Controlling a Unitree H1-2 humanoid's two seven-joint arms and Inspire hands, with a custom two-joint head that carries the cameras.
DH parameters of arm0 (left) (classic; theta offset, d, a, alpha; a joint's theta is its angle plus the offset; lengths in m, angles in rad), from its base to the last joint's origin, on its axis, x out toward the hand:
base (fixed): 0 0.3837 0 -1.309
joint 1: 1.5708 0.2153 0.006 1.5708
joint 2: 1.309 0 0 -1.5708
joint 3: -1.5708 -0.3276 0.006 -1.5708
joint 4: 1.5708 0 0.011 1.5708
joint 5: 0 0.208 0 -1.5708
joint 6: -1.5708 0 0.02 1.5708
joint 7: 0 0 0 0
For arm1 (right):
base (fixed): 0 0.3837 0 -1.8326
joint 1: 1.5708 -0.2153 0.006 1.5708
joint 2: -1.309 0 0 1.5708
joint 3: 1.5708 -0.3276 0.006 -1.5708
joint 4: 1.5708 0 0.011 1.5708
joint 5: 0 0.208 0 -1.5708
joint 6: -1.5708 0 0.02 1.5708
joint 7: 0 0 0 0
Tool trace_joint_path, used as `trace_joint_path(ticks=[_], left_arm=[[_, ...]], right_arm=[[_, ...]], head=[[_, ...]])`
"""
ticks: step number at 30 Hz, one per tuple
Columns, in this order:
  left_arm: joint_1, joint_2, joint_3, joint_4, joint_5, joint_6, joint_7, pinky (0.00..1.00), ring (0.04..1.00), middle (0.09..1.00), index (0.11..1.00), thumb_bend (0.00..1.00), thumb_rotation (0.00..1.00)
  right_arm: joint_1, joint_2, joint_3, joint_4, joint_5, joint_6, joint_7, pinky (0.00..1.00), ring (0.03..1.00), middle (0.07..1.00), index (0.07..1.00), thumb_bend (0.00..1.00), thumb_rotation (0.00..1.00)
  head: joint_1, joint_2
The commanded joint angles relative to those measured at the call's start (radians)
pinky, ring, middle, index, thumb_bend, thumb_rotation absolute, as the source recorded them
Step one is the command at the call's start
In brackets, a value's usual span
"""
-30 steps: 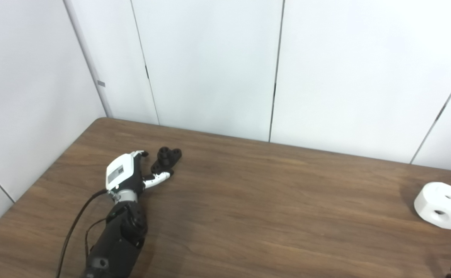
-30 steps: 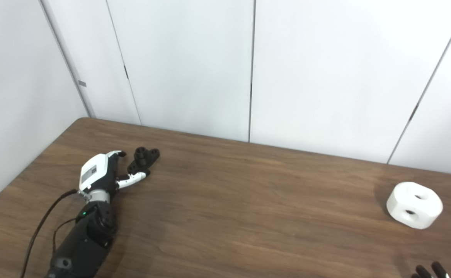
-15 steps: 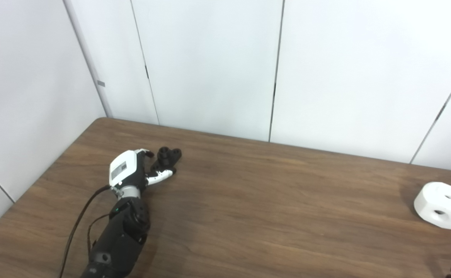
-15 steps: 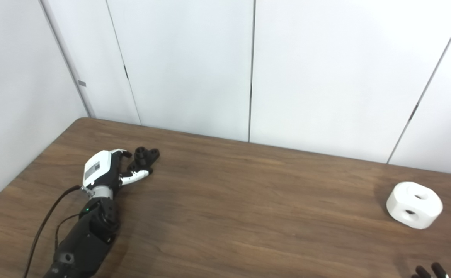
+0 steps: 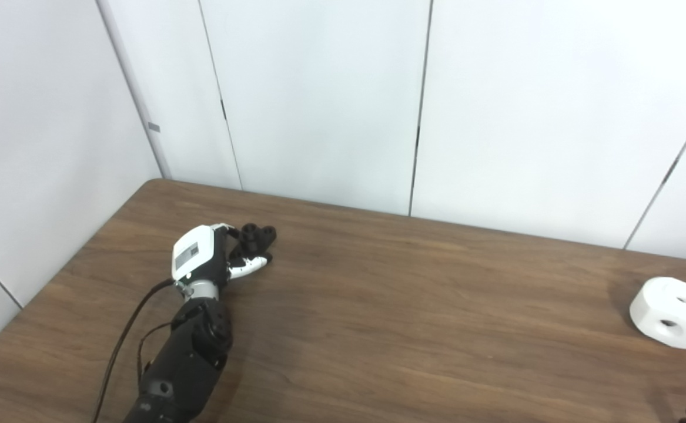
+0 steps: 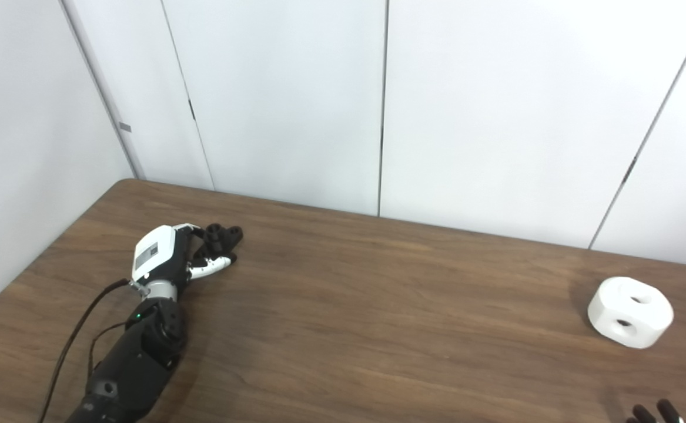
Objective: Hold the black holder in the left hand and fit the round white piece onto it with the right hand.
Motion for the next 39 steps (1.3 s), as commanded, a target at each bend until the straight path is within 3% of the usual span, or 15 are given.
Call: trace_joint_path(ticks=[1, 16, 18, 21, 39], left_arm=[[-0.041, 0.027, -0.001, 0.006, 0.004, -0.014, 0.018, 1.0, 0.93, 0.864, 0.678, 0.82, 0.28], [-0.029, 0.028, 0.0, 0.007, 0.013, -0.032, 0.061, 0.98, 0.915, 0.825, 0.558, 0.79, 0.18], [-0.028, 0.031, -0.006, 0.015, 0.023, -0.04, 0.074, 0.98, 0.905, 0.807, 0.503, 0.58, 0.09], [-0.025, 0.034, -0.01, 0.022, 0.022, -0.049, 0.085, 0.99, 0.902, 0.797, 0.488, 0.53, 0.07], [-0.016, 0.035, -0.017, 0.008, 0.005, -0.059, 0.071, 0.99, 0.87, 0.765, 0.482, 0.52, 0.05]], right_arm=[[0.025, -0.013, 0.001, -0.025, -0.006, 0.025, -0.003, 0.98, 0.943, 0.941, 0.976, 0.54, 1.0], [0.029, -0.018, -0.001, -0.038, -0.001, 0.036, -0.004, 0.97, 0.939, 0.939, 0.977, 0.54, 1.0], [0.029, -0.018, -0.003, -0.038, 0.004, 0.04, -0.004, 0.98, 0.941, 0.939, 0.973, 0.55, 1.0], [0.027, -0.021, -0.002, -0.034, 0.005, 0.03, 0.003, 0.99, 0.948, 0.943, 0.978, 0.55, 1.0], [0.027, -0.026, 0.0, -0.04, 0.018, 0.033, -0.001, 0.97, 0.938, 0.941, 0.977, 0.56, 1.0]], head=[[0.0, 0.001], [0.005, 0.012], [0.005, 0.012], [0.005, 0.012], [-0.002, 0.023]])
